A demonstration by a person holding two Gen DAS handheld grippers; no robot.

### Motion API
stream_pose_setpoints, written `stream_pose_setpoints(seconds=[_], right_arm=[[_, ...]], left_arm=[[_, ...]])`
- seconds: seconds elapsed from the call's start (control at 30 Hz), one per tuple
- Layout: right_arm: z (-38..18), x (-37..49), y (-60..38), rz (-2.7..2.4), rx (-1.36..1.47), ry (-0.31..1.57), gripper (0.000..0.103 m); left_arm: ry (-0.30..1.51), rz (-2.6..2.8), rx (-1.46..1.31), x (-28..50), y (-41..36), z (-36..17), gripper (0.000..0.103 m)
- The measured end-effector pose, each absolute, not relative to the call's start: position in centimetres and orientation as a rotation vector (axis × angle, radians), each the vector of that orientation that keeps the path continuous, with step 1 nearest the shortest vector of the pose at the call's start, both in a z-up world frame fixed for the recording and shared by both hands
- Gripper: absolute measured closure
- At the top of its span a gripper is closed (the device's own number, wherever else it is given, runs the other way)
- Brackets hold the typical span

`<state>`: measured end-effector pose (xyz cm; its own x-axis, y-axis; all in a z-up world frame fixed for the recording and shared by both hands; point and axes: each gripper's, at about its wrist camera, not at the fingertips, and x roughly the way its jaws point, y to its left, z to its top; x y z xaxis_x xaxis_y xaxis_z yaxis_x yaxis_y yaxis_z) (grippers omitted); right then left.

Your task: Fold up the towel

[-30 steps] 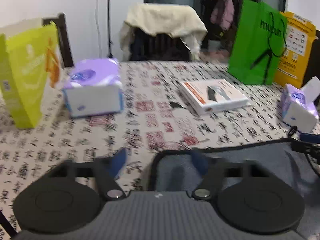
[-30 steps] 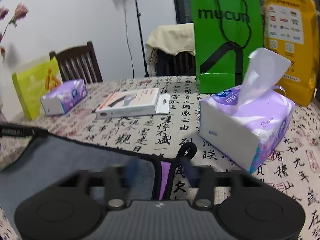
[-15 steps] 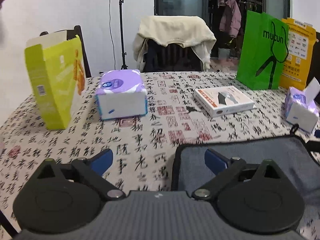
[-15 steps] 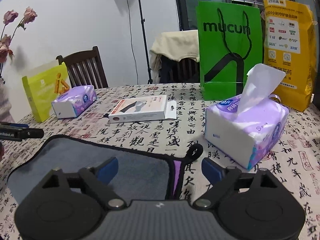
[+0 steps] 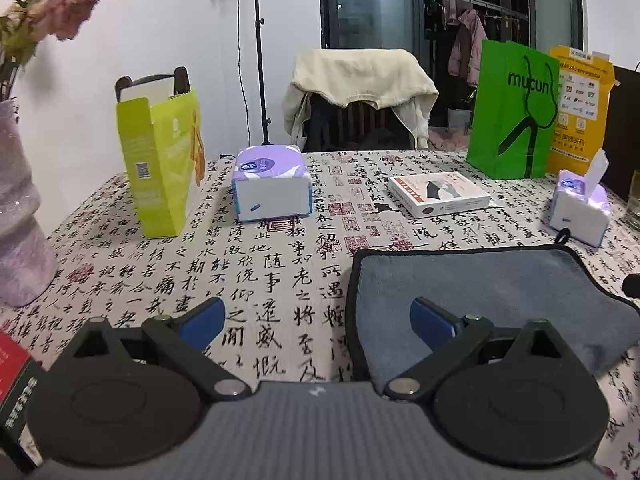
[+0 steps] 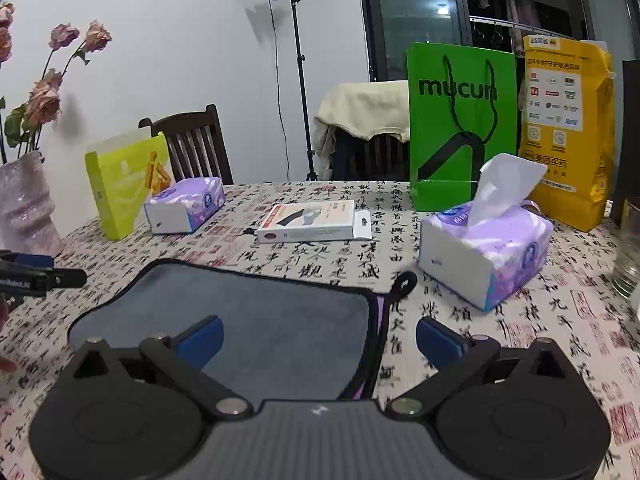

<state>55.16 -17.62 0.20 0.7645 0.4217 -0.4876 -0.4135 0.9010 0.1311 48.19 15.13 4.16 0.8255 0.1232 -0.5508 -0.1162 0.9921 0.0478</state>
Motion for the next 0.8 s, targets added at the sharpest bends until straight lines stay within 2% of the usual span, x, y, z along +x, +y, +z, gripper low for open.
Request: stream_pose_setpoints(seconds=[0.8], right_arm=[[1.7, 43.3, -20.4, 0.473, 0.035, 0.489, 0.0]], left_arm=[[0.517, 0.135, -0.006, 35.8, 13.4, 5.6, 0.001]])
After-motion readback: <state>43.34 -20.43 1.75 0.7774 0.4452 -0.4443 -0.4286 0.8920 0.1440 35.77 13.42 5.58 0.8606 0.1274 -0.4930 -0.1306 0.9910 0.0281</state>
